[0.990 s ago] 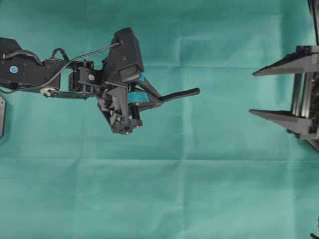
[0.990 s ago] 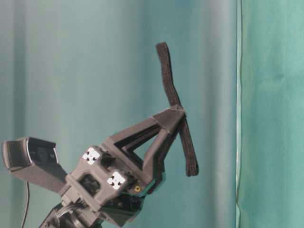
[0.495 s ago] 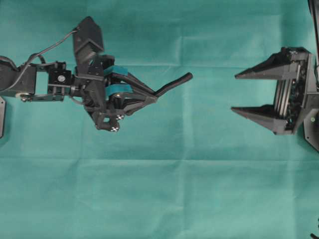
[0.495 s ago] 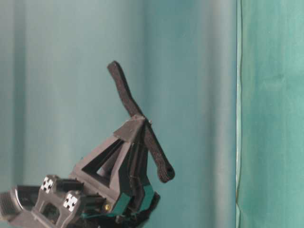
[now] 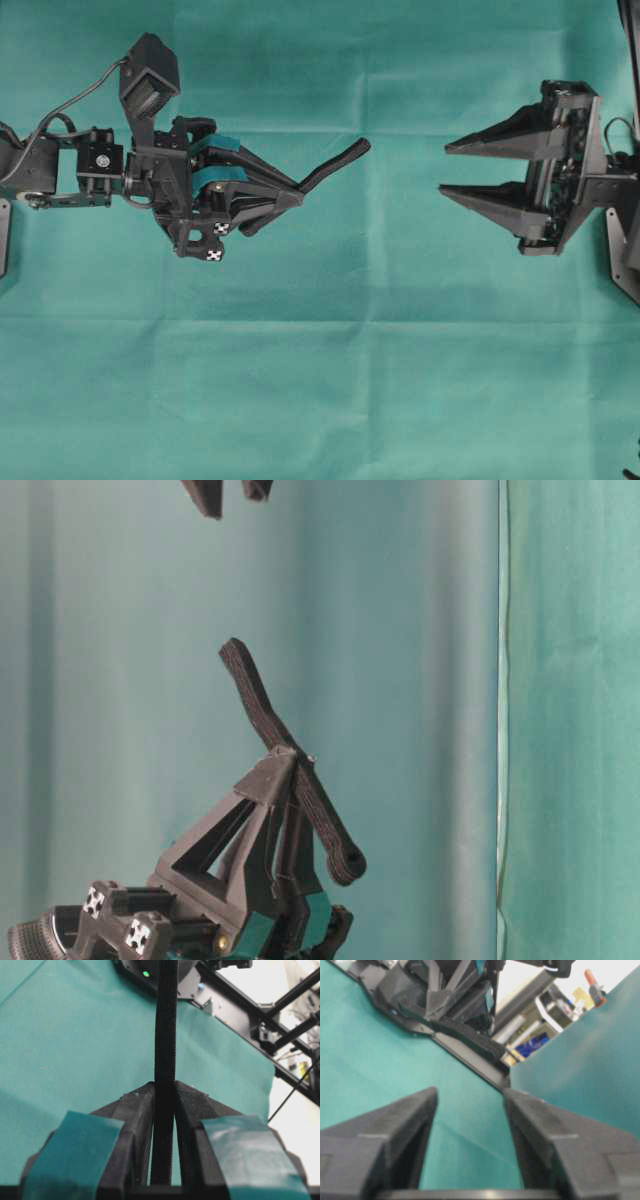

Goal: Peel off the Velcro with your right arm.
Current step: 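Lift the strap with the left gripper, raising it upright, then bring the open right gripper toward the strap's free end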

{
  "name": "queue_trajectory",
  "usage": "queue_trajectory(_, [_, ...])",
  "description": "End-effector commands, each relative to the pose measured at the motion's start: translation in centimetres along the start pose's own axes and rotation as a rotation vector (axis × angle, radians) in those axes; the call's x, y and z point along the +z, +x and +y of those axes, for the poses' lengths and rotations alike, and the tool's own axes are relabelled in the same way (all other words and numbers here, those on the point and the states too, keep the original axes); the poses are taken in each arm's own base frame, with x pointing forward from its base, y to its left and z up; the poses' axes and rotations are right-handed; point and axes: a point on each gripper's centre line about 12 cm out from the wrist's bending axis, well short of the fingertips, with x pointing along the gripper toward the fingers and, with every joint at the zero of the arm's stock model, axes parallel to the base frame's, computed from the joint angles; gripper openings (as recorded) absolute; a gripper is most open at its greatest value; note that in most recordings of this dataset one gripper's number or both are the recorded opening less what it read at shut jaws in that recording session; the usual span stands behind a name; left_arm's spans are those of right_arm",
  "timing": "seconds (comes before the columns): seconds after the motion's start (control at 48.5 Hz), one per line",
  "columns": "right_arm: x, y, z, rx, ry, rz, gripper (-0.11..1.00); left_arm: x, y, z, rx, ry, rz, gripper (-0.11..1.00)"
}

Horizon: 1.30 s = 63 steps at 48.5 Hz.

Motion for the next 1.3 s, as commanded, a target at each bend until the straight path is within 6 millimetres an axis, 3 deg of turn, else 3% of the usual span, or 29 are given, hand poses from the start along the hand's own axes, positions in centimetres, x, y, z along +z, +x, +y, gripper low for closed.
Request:
queue_trajectory(0.0, [0.8, 0.6, -0.8, -0.029, -0.004, -0.036, 0.12, 0.9, -0.3, -0.7, -0.023, 0.0, -0.031, 0.1])
queue_trajectory(0.825, [-0.7, 6.1, -1.0, -0.01, -0.001, 0.018, 0.09, 0.4, -0.2, -0.6, -0.019, 0.001, -0.018, 0.1])
queue_trajectory(1.278, [-0.7, 6.5, -1.3, -0.029, -0.005, -0.013, 0.09, 0.1, -0.3, -0.3, -0.013, 0.001, -0.009, 0.1])
